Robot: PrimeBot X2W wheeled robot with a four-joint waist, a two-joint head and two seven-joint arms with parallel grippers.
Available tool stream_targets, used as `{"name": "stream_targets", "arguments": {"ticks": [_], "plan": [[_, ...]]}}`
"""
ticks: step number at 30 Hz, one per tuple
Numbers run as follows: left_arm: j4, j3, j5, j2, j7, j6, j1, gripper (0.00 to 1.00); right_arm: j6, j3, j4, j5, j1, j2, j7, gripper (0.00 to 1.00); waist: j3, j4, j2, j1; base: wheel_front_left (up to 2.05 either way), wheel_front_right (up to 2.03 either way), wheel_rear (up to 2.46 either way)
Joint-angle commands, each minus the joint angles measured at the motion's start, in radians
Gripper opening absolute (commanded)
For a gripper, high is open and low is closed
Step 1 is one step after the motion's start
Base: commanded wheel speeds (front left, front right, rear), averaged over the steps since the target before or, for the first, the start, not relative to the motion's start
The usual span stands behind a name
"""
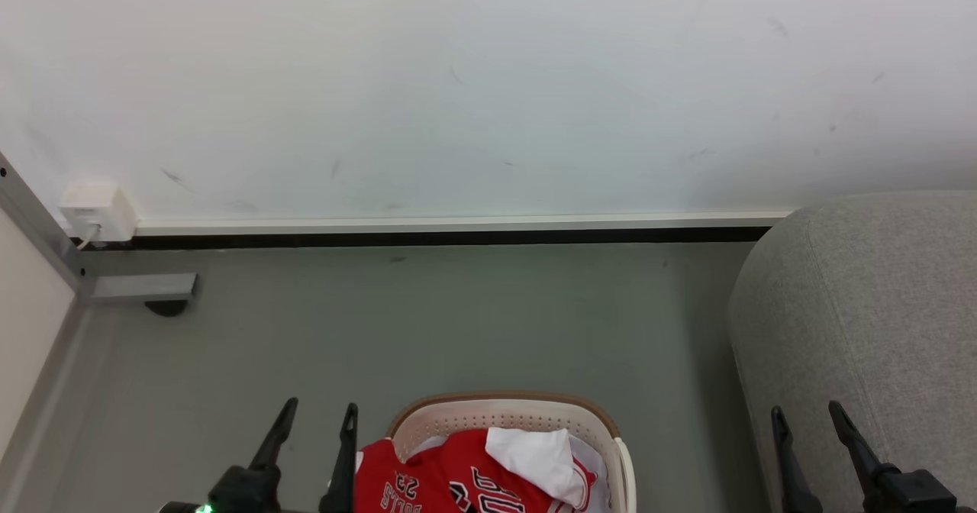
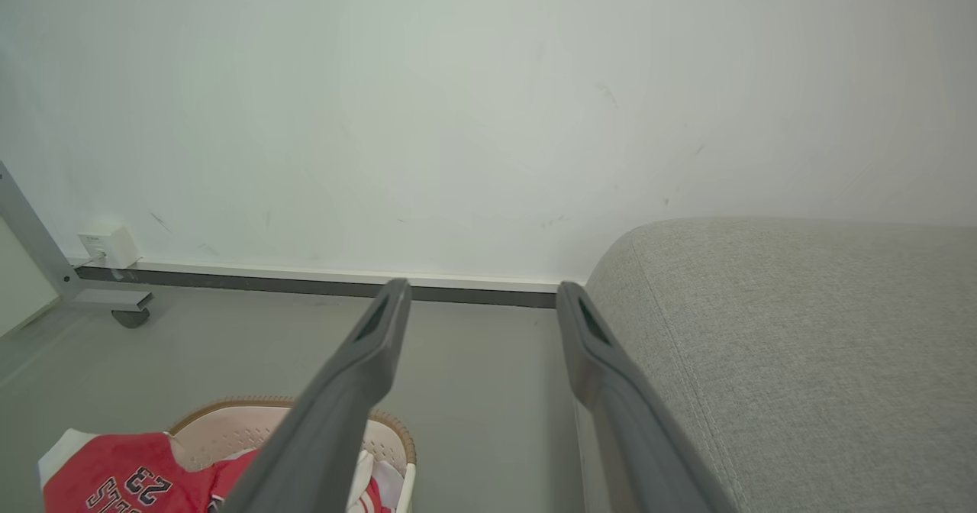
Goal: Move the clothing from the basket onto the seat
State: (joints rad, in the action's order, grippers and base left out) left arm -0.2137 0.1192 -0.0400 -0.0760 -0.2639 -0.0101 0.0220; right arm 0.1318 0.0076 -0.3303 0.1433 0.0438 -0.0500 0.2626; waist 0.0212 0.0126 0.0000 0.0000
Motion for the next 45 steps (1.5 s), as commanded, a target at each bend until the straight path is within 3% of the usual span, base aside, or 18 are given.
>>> {"name": "stream_targets", "arguments": {"ticks": [1, 9, 19, 32, 39, 45], "plan": [[-0.001, -0.005, 0.012, 0.0, -0.001, 0.0, -0.008, 1.0, -0.002, 0.004, -0.004, 0.007, 0.005, -0.001, 0.003, 1.0, 0.002, -0.005, 0.0, 0.0, 0.0, 0.0, 0.0], [-0.025, -0.006, 0.016, 0.005, -0.001, 0.019, 0.024, 1.0, -0.002, 0.019, 0.015, 0.006, 0.033, -0.001, 0.003, 1.0, 0.057, -0.046, 0.0, 0.0, 0.0, 0.0, 0.0], [-0.135, 0.052, 0.043, 0.007, -0.001, 0.069, 0.158, 1.0, -0.002, 0.035, 0.052, 0.014, 0.107, -0.001, 0.002, 1.0, 0.206, -0.107, 0.0, 0.0, 0.0, 0.0, 0.0], [-0.523, 0.228, 0.061, 0.015, 0.001, 0.131, 0.473, 1.0, -0.002, 0.065, 0.132, 0.049, 0.252, -0.001, 0.002, 1.0, 0.483, -0.179, 0.0, 0.0, 0.0, 0.0, 0.0], [-0.728, 0.331, 0.023, 0.022, 0.099, 0.138, 0.639, 1.0, -0.002, 0.061, 0.186, 0.068, 0.308, -0.001, 0.002, 1.0, 0.631, -0.201, 0.0, 0.0, 0.0, 0.0, 0.0], [-0.809, 0.472, -0.09, 0.023, 0.226, 0.14, 0.722, 1.0, -0.002, 0.069, 0.225, 0.08, 0.339, -0.001, 0.002, 1.0, 0.729, -0.229, 0.0, 0.0, 0.0, 0.0, 0.0]]}}
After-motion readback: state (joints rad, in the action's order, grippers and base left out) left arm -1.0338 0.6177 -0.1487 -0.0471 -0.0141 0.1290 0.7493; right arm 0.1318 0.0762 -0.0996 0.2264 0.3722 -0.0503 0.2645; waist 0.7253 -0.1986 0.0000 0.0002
